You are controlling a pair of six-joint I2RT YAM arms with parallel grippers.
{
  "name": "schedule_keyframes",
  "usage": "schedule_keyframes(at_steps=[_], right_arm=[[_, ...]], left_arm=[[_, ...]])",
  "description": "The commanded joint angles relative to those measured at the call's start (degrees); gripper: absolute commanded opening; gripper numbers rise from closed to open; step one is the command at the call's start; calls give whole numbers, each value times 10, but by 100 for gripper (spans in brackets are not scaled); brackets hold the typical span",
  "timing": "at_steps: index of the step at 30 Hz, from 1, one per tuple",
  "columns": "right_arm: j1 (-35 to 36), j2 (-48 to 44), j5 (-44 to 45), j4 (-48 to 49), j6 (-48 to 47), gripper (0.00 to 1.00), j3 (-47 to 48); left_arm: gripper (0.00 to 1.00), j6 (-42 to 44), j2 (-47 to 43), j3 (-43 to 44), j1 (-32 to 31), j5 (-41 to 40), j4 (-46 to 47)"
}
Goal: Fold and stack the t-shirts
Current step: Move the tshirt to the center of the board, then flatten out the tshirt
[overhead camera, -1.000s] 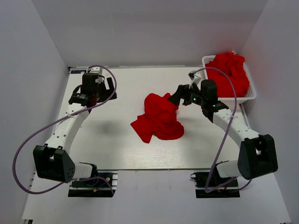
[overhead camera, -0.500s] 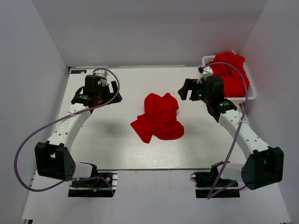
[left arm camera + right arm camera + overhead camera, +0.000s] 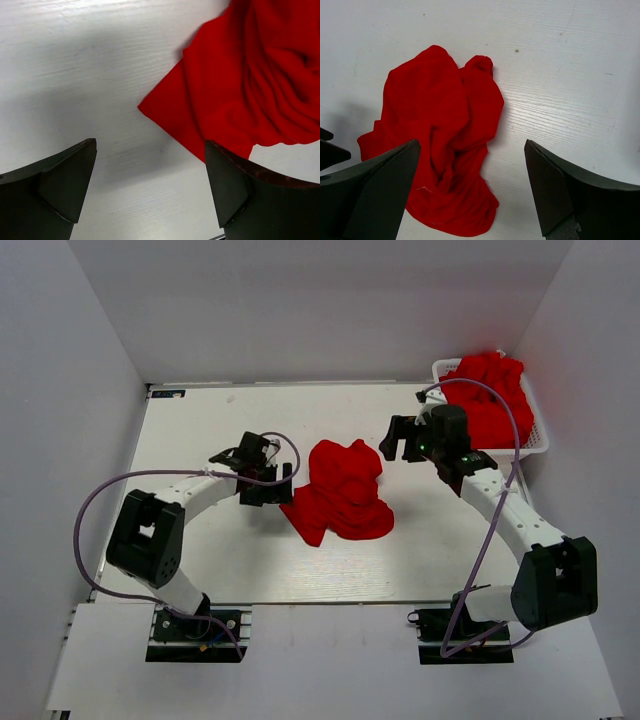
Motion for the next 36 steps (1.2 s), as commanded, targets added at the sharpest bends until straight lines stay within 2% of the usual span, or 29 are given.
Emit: schedule_keyframes(at_steps=[1, 11, 12, 21, 24, 25, 27, 28, 31, 32, 34, 36], right_arm=[[-3, 2, -12, 3, -9, 90, 9], [-4, 2, -22, 12, -13, 90, 2], [-3, 3, -20, 14, -14, 90, 2], [-4, 8, -19, 12, -12, 90, 1], [-4, 8, -19, 12, -12, 90, -1], [-4, 8, -19, 11, -12, 90, -1], [-3, 8, -15, 9, -15, 90, -1], [-4, 6, -13, 7, -12, 90, -1], [-4, 2, -8, 10, -14, 90, -6], [-4, 0, -8, 9, -14, 90, -6], [-2, 1, -19, 8, -21, 90, -6], [-1, 1, -35, 2, -32, 90, -6]], left_arm=[[98, -1, 12, 10, -24, -31, 5], [91, -6, 67, 32, -83, -97, 15], [87, -6, 75, 32, -90, -104, 21], [86, -34, 107, 38, -112, -168, 38], [82, -35, 126, 38, -123, -173, 45], [79, -35, 135, 38, -123, -173, 51], [67, -35, 141, 38, -123, -146, 52], [55, -35, 148, 38, -123, -136, 72], [37, -35, 148, 12, -123, -108, 101], [22, -35, 148, 12, -123, -96, 109], [0, -28, 148, 4, -123, -96, 115], [0, -28, 135, 4, -123, -101, 115]])
